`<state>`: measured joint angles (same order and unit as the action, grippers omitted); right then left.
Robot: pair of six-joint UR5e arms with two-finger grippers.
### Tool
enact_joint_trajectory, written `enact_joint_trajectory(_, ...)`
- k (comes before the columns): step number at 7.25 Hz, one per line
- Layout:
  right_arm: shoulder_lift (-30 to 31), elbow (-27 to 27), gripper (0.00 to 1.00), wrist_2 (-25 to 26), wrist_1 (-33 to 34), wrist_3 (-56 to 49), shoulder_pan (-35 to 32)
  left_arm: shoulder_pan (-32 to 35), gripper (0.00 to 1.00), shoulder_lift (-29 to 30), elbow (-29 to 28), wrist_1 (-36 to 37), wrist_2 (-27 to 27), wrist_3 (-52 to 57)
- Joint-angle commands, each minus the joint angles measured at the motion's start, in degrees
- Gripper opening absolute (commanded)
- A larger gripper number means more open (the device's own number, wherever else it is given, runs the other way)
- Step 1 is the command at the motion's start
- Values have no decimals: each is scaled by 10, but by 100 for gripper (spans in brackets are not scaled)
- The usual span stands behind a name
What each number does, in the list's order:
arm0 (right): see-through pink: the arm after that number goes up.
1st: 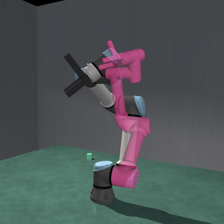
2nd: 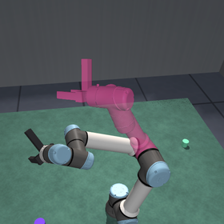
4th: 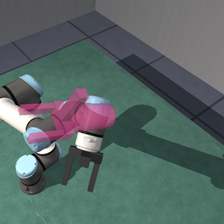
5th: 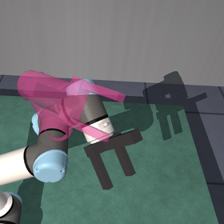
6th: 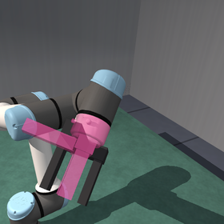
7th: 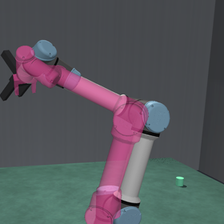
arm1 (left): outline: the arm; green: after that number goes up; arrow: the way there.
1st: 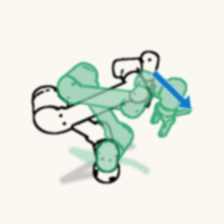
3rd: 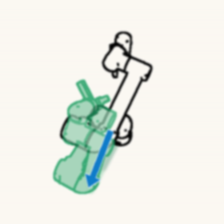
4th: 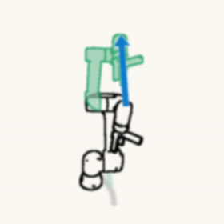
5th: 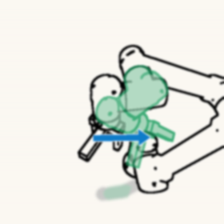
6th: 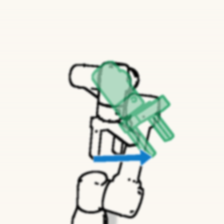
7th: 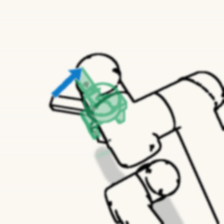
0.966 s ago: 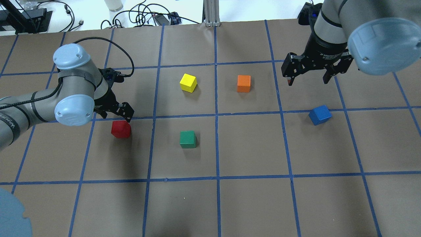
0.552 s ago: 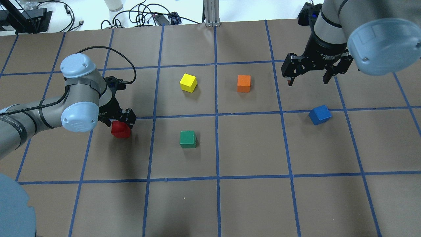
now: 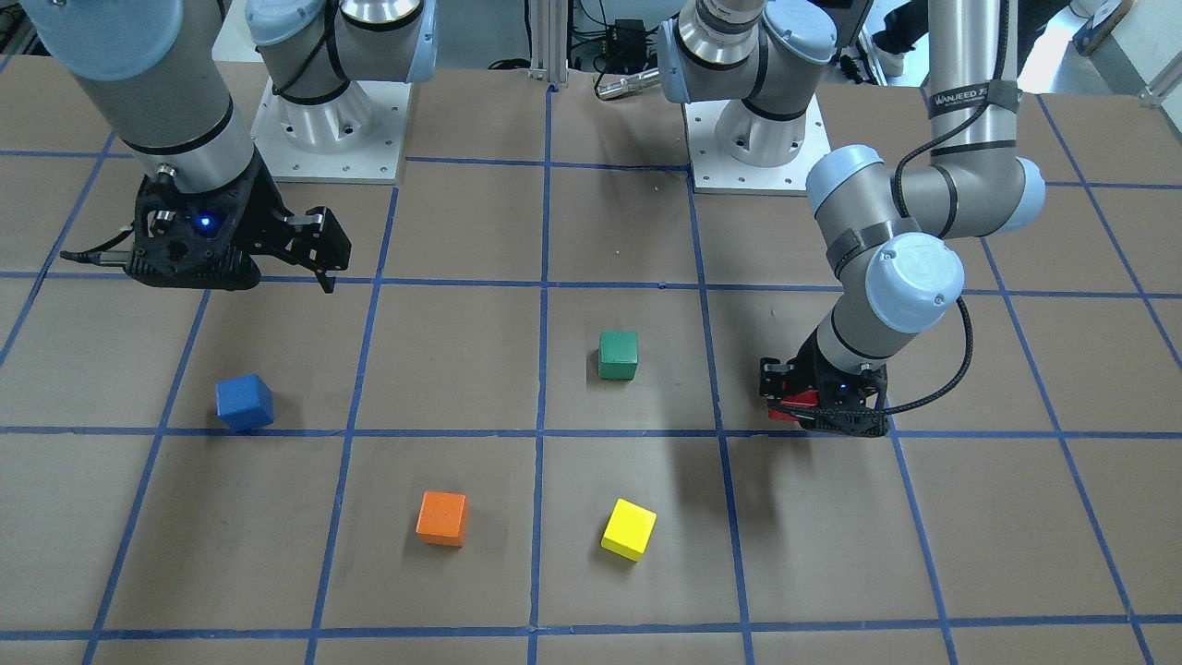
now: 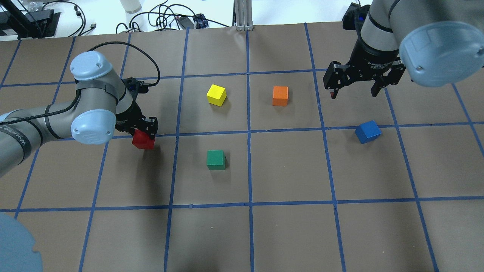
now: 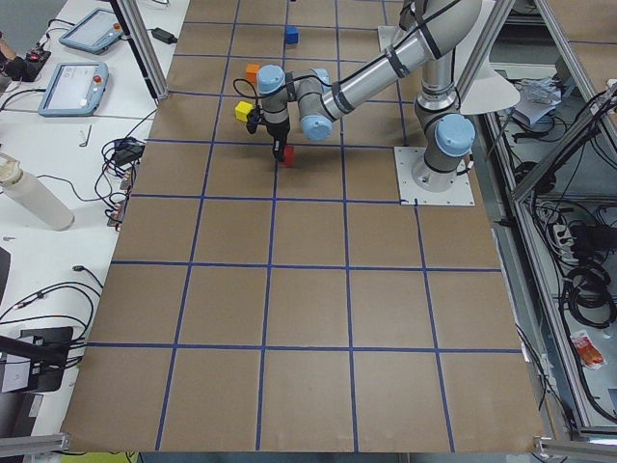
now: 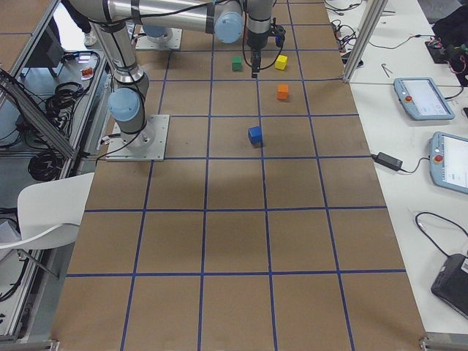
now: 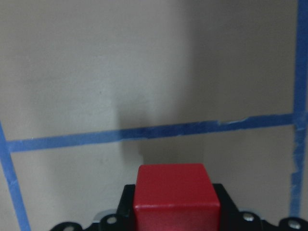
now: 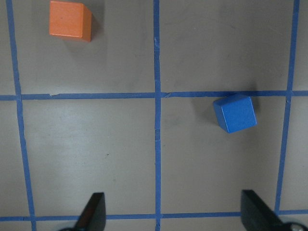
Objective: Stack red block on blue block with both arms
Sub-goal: 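Carry the red cube with the left gripper toward the orange cube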
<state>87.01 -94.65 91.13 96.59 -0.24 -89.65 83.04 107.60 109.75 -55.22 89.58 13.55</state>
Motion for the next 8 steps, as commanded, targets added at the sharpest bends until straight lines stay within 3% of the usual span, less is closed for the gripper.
enact_joint_trajectory(1,0,0,100,-1,0,1,0,107,7,15,-71,-12,-32,-78)
enact_joint_trajectory(3,0,-1,100,0,0,0,0,176,7,44,-123,-5,-64,-166)
enact_joint_trajectory(5,0,-1,100,-1,0,0,0,246,8,93,-170,-4,-59,-261)
enact_joint_trajectory(8,-1,-1,100,-1,0,1,0,266,10,139,-169,25,-57,-279)
